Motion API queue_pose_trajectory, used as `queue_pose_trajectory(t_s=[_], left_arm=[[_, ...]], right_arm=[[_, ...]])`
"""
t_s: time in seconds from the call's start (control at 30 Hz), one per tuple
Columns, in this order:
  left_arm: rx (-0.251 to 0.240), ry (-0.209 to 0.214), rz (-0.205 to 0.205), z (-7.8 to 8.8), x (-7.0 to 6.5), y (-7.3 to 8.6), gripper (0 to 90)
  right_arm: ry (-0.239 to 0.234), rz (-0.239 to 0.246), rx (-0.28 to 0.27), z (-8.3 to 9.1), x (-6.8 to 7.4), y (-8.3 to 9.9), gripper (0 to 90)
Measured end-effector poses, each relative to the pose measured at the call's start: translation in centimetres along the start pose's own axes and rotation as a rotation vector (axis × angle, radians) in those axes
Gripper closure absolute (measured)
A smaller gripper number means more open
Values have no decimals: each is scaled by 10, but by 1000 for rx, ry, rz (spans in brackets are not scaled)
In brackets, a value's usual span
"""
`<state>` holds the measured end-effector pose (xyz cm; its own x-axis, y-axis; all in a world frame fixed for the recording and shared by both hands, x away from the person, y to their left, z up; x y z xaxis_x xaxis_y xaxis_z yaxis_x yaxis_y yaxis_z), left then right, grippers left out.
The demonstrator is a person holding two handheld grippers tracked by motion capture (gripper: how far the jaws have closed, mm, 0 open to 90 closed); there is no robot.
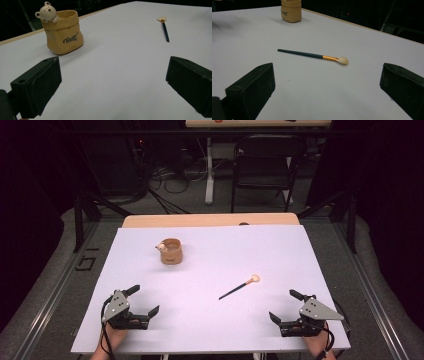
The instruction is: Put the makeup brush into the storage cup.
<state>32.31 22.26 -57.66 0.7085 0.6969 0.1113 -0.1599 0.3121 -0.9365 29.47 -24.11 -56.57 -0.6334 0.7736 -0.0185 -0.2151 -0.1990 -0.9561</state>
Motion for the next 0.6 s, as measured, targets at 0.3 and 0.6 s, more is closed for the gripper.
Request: queue_pose_trajectory(t_s=[0.3, 0.6], left_arm=[[-3, 2, 1, -1, 0, 0, 2], [4, 6, -1, -4, -1, 0, 1]], right_arm=[[7, -3, -6, 0, -2, 0, 0], [-1, -15, 10, -5, -3, 0, 0]])
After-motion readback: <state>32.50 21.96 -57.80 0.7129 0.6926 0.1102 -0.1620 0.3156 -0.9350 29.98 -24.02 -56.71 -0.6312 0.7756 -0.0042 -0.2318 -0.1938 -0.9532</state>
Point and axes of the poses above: each handheld gripper's, and its own axes: z roughly backward along the jaws, y roughly out of its underside, x roughly to its left, the point moved 6 cm from there along -z, roughly forward along the jaws, and after that the axes turned 3 degrees about -z, right-handed, at the moved point
